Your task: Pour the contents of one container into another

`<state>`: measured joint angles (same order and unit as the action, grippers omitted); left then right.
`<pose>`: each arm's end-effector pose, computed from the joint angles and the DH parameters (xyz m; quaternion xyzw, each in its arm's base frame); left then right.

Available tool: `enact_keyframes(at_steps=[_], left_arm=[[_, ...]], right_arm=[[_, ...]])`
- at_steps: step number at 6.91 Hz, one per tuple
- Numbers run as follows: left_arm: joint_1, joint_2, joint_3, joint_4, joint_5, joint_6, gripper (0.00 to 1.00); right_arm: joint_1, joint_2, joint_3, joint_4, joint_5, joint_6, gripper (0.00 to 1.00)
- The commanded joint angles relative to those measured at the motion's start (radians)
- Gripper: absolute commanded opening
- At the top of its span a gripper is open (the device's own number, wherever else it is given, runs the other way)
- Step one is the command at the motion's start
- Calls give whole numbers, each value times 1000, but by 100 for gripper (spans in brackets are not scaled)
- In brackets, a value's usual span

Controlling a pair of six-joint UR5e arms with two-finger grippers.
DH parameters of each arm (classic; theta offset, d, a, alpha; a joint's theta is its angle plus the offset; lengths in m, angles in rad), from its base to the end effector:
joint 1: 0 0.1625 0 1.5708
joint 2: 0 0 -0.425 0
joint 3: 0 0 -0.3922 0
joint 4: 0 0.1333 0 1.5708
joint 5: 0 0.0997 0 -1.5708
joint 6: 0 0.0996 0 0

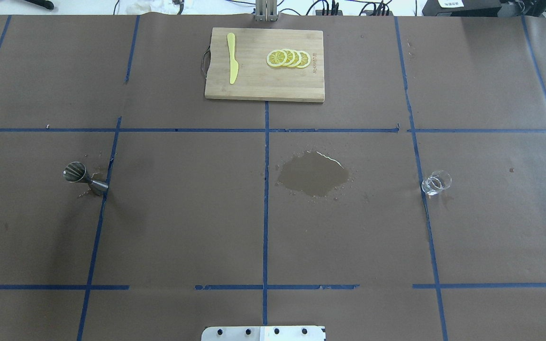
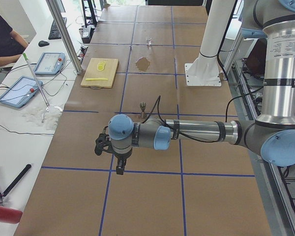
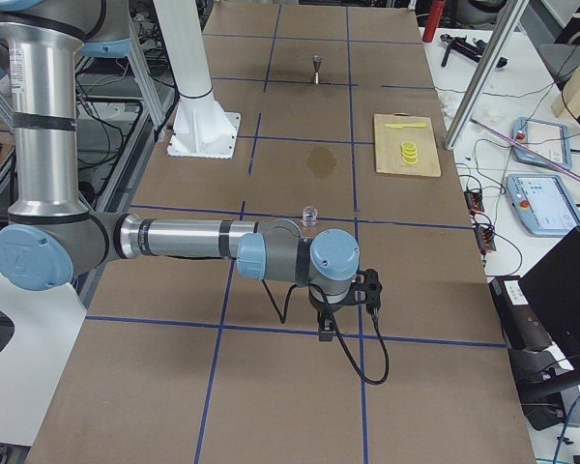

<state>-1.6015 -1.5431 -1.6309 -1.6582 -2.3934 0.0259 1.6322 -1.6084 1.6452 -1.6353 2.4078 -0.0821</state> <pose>-0.0752 -0.4852 0.6300 0.0661 0.3974 0.0217 0.9150 0.0883 -0.4692 0.6422 0.0165 -0.4062 -0.0038 0.9136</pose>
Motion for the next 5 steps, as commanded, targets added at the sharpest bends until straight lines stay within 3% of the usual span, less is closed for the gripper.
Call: enact_keyframes(at_steps=[1,3,5], left_arm=[[0,-6,-21,-3,0,5,100],[3,-81,-105,-6,5,0,100],[6,-219,-132,-6,2,-3,100]], right_arm=[[0,1,7,0,5,1,100],[0,11,11,0,5,1,100],[0,10,37,0,28,1,100]])
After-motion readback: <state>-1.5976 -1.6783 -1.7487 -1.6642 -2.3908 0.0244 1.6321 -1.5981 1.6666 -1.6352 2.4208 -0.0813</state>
